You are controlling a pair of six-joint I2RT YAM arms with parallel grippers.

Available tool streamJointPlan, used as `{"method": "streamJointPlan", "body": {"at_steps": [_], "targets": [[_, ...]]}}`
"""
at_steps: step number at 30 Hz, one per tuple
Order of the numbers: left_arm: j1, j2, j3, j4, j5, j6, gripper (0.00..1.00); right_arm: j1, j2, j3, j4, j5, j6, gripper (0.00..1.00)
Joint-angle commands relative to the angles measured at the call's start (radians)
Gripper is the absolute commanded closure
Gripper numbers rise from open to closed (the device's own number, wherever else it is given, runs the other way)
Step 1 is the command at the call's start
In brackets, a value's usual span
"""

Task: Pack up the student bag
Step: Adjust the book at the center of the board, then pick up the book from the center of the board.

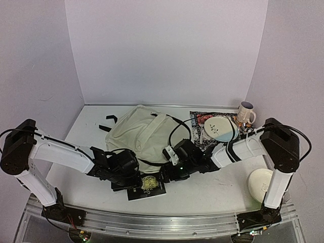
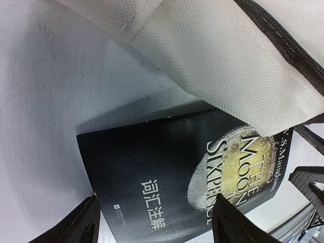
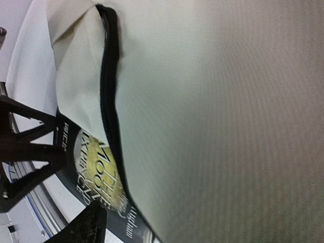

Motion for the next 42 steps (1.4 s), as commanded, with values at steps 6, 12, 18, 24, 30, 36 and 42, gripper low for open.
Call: {"method": "streamJointPlan", "body": {"at_steps": [6, 12, 18, 24, 30, 36, 42], "targets": [[-0.011, 0.008, 0.018, -0.007, 0.0, -0.022, 0.24, -0.007, 0.079, 0.0, 0.122, -0.143, 0.067, 0.4], [-0.013, 0.006, 0.012, 0.01, 0.002, -0.026, 0.25, -0.011, 0.067, -0.005, 0.137, -0.165, 0.072, 0.62], [-0.013, -0.052, -0.001, 0.012, -0.04, -0.021, 0.23, -0.018, 0.0, -0.033, 0.138, -0.157, 0.073, 0.95], [-0.013, -0.154, -0.009, 0.012, -0.109, 0.028, 0.17, -0.018, -0.064, -0.063, 0.137, -0.175, 0.06, 1.0], [-0.013, -0.208, 0.025, 0.012, -0.158, 0.171, 0.14, -0.019, -0.157, -0.071, 0.088, -0.177, 0.006, 1.0], [-0.003, -0.181, 0.134, 0.021, -0.168, 0.397, 0.18, -0.024, -0.229, -0.048, -0.033, -0.116, -0.156, 1.0], [0.041, -0.21, 0.168, 0.115, -0.082, 0.655, 0.18, -0.057, -0.292, -0.001, -0.15, -0.118, -0.376, 1.0]]}}
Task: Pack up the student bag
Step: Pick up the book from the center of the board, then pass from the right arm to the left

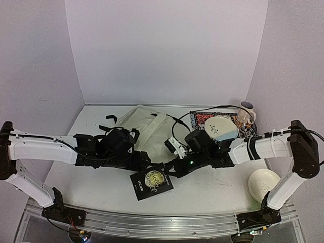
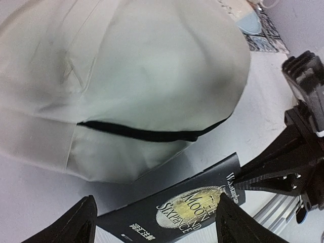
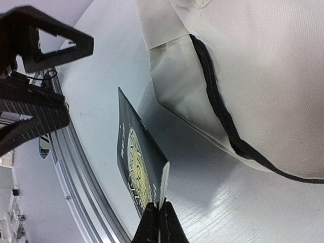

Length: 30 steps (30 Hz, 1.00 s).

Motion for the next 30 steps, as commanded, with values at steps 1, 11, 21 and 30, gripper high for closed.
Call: {"method": "streamJointPlan", "body": {"at_steps": [1, 11, 21, 30], "targets": [[0.047, -0.039, 0.035, 0.115, 0.091, 0.273, 0.18, -0.031, -0.074, 0.068, -0.13, 0.004, -0.222, 1.0], [0.137, -0.058, -0.004, 0.277, 0.411, 0.501, 0.19, -0.069, -0.134, 0.151, -0.255, -0.052, -0.446, 1.0], [0.231, 0.054, 0.065, 0.31, 0.673, 0.616, 0.32, -0.072, -0.158, 0.235, -0.358, -0.067, -0.605, 1.0], [0.231, 0.116, 0.125, 0.319, 0.849, 0.667, 0.41, -0.071, -0.147, 0.264, -0.39, -0.099, -0.633, 1.0]]}}
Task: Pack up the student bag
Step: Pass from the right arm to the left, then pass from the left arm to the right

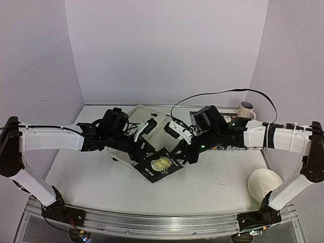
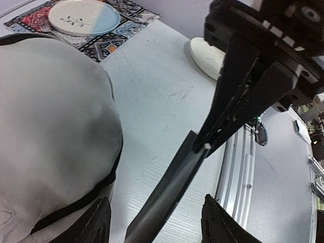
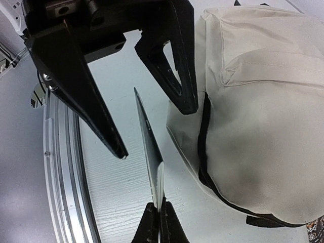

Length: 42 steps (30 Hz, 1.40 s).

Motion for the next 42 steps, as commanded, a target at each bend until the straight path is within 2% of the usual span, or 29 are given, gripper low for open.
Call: {"method": "streamJointPlan", "body": {"at_steps": [1, 7, 11, 14, 16, 22, 26, 30, 36, 42], "targets": [[-0.003, 0.032, 0.071, 0.051, 0.134, 0.042, 0.43, -0.001, -0.021, 0.051, -0.042, -0.052, -0.036, 1.0], [-0.003, 0.099, 0.099, 0.049, 0.221, 0.031, 0.56, -0.001, 0.001, 0.078, -0.049, -0.087, -0.055, 1.0], [-0.003, 0.12, 0.115, 0.044, 0.264, 0.025, 0.68, -0.002, 0.012, 0.089, -0.05, -0.082, -0.067, 1.0], [-0.002, 0.101, 0.118, 0.037, 0.264, 0.025, 0.83, -0.002, 0.014, 0.091, -0.05, -0.068, -0.07, 1.0], [-0.002, 0.075, 0.114, 0.033, 0.237, 0.021, 0.98, -0.002, 0.013, 0.093, -0.048, -0.058, -0.07, 1.0], [-0.002, -0.02, 0.086, 0.041, 0.155, -0.021, 1.0, -0.007, -0.002, 0.093, -0.032, -0.023, -0.052, 0.93], [-0.001, -0.079, 0.046, 0.102, 0.035, -0.096, 1.0, -0.012, -0.041, 0.077, 0.023, 0.008, 0.0, 0.78], [-0.001, -0.146, -0.033, 0.236, -0.168, -0.265, 1.0, -0.012, -0.102, 0.023, 0.144, 0.057, 0.112, 0.54], [-0.001, -0.199, -0.117, 0.39, -0.384, -0.512, 1.0, -0.012, -0.192, -0.095, 0.346, 0.123, 0.335, 0.41], [-0.003, -0.19, -0.144, 0.526, -0.447, -0.656, 1.0, -0.012, -0.215, -0.146, 0.454, 0.127, 0.525, 0.21]]}}
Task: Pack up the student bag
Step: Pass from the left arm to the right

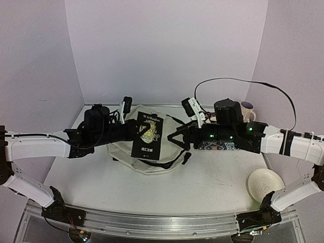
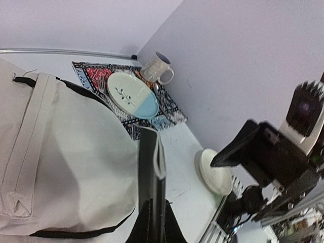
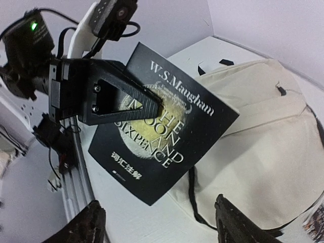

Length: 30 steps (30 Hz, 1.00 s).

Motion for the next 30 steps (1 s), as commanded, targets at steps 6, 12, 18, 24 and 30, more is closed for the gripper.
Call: {"method": "streamJointPlan", "body": {"at_steps": [6, 12, 18, 24, 30], "targets": [[-0.016, -0.002, -0.042, 0.349, -0.177, -0.29, 1.0, 0.0, -0.075, -0.15, 0.315, 0.069, 0.406, 0.03], [-0.058, 0.071, -0.003, 0.459, -0.21, -0.337, 1.0, 0.0, -0.05, -0.225, 0.533, 0.023, 0.598, 0.02], [-0.087, 0.121, 0.047, 0.517, -0.227, -0.358, 1.0, 0.0, -0.005, -0.237, 0.683, -0.045, 0.689, 0.02], [-0.089, 0.13, 0.063, 0.573, -0.245, -0.374, 1.0, 0.0, 0.01, -0.265, 0.717, 0.003, 0.741, 0.02], [-0.089, 0.11, 0.055, 0.58, -0.273, -0.36, 1.0, 0.0, -0.027, -0.31, 0.707, 0.104, 0.746, 0.02]]}}
